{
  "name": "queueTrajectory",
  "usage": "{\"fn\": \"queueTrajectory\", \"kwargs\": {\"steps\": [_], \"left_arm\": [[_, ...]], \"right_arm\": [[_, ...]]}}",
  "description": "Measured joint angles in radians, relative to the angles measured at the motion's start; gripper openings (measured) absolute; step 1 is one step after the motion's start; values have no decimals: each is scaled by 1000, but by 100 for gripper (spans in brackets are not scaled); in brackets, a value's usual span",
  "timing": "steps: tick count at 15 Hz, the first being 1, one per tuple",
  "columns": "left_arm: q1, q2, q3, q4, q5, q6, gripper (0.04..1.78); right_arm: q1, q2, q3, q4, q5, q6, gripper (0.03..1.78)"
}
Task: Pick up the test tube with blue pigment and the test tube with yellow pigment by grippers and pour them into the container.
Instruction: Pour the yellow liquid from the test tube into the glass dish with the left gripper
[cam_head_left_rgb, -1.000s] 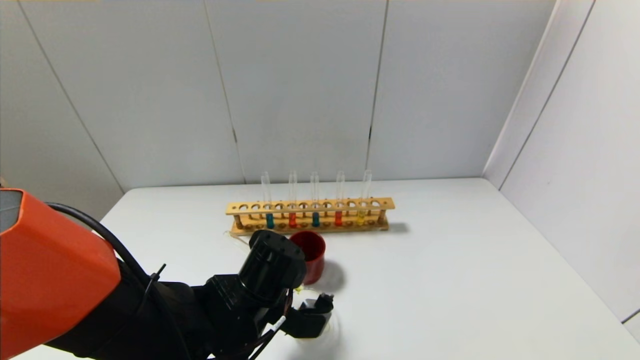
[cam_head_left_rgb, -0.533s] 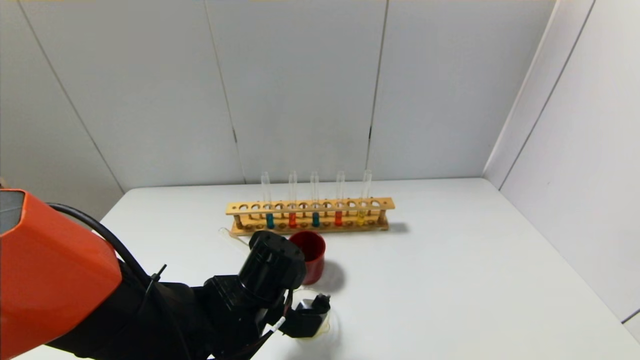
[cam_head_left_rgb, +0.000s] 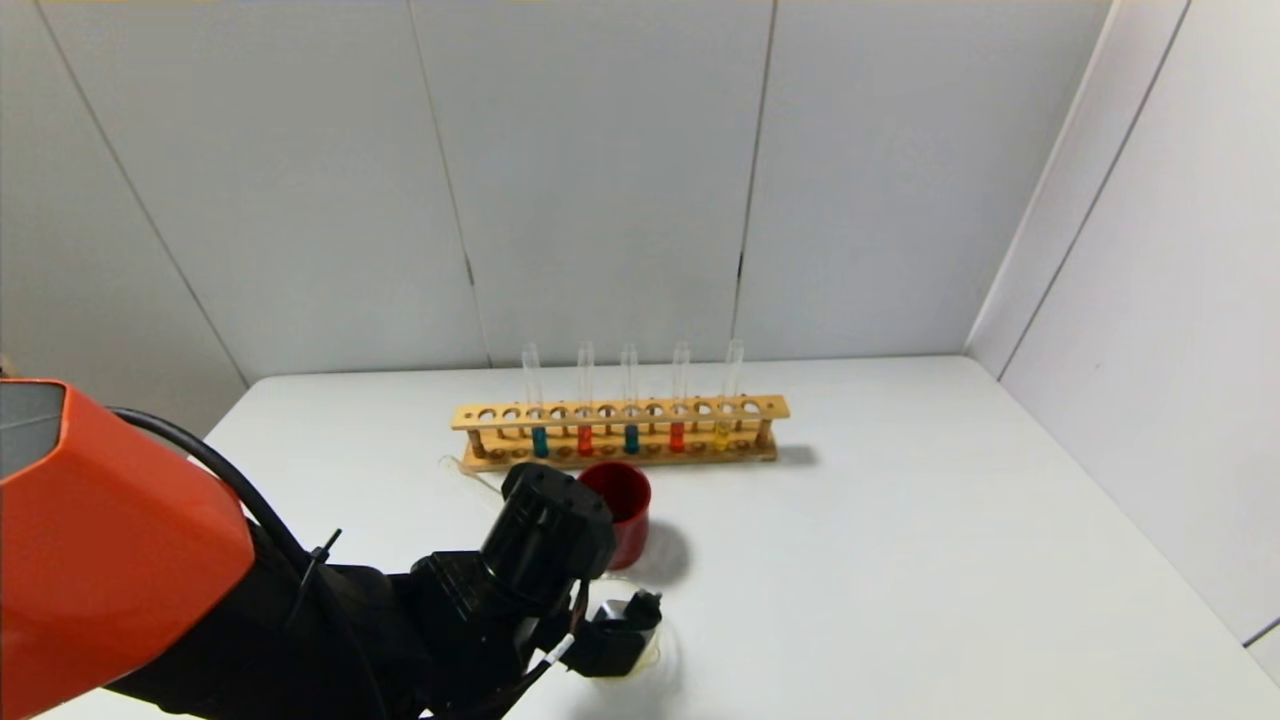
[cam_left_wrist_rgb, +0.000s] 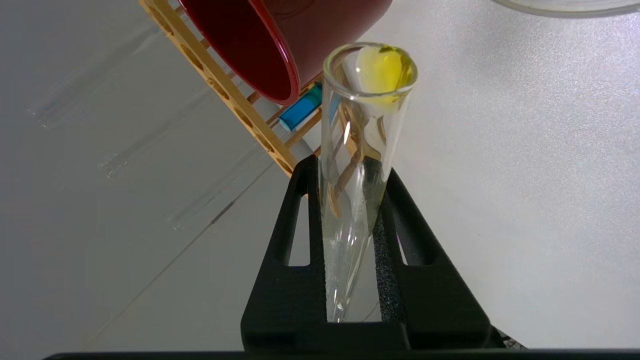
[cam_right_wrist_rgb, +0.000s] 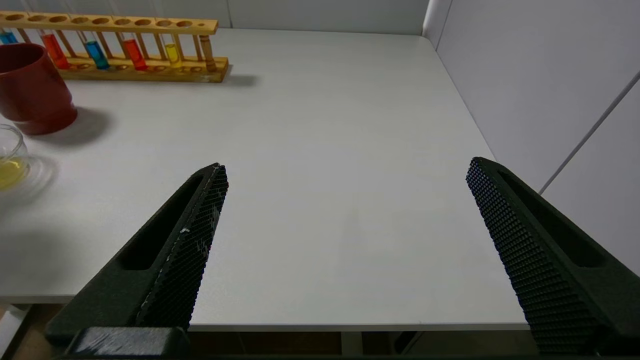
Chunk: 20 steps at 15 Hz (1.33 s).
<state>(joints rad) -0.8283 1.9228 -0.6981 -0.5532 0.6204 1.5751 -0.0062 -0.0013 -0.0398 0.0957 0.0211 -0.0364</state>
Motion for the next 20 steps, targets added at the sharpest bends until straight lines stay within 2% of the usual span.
{"fn": "queueTrajectory", "kwargs": {"steps": [15, 20], "left_arm": [[-20, 6, 5, 0, 3, 20, 33], [-25, 12, 4, -1, 50, 30, 33]], "right_arm": [[0, 0, 0, 0, 0, 0, 174], [0, 0, 0, 0, 0, 0, 174]]}}
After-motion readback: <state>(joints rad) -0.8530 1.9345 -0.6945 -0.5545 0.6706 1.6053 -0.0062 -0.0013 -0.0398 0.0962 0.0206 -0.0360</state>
